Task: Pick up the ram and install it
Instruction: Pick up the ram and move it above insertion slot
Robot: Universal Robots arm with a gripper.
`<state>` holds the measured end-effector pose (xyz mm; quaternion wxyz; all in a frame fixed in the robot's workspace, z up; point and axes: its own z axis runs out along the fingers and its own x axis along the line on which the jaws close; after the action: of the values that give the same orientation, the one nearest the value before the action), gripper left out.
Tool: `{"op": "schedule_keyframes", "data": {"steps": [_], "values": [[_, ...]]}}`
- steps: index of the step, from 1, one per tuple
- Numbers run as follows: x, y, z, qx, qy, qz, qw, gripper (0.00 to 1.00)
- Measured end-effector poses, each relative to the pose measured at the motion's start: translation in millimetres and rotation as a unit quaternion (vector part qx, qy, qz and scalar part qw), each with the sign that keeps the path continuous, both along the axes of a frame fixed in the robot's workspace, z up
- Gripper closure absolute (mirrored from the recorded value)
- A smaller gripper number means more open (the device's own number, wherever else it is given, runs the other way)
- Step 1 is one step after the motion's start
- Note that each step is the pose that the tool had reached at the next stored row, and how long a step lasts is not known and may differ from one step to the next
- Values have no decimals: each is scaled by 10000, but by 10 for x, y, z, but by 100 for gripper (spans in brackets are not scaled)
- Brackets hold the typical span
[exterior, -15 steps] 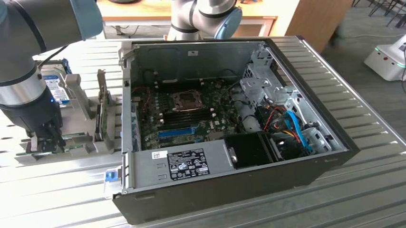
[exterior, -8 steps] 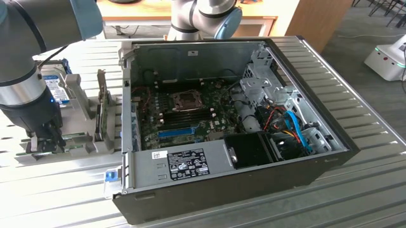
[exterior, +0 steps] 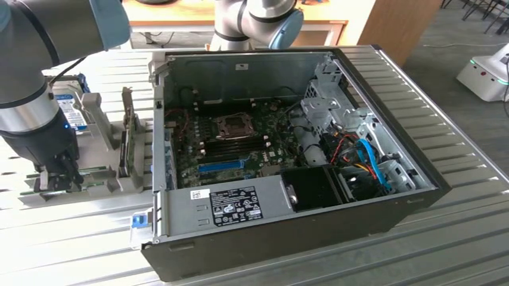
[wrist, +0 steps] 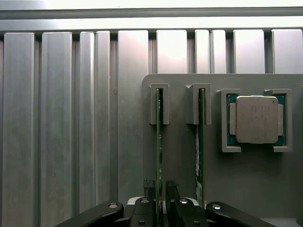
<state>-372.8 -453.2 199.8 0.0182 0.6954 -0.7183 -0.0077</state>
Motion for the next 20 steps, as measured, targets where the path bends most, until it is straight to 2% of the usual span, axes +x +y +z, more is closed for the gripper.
{"op": "schedule_keyframes", "data": {"steps": [20], "values": [[18,-1,0,0,0,0,10000,77]]}}
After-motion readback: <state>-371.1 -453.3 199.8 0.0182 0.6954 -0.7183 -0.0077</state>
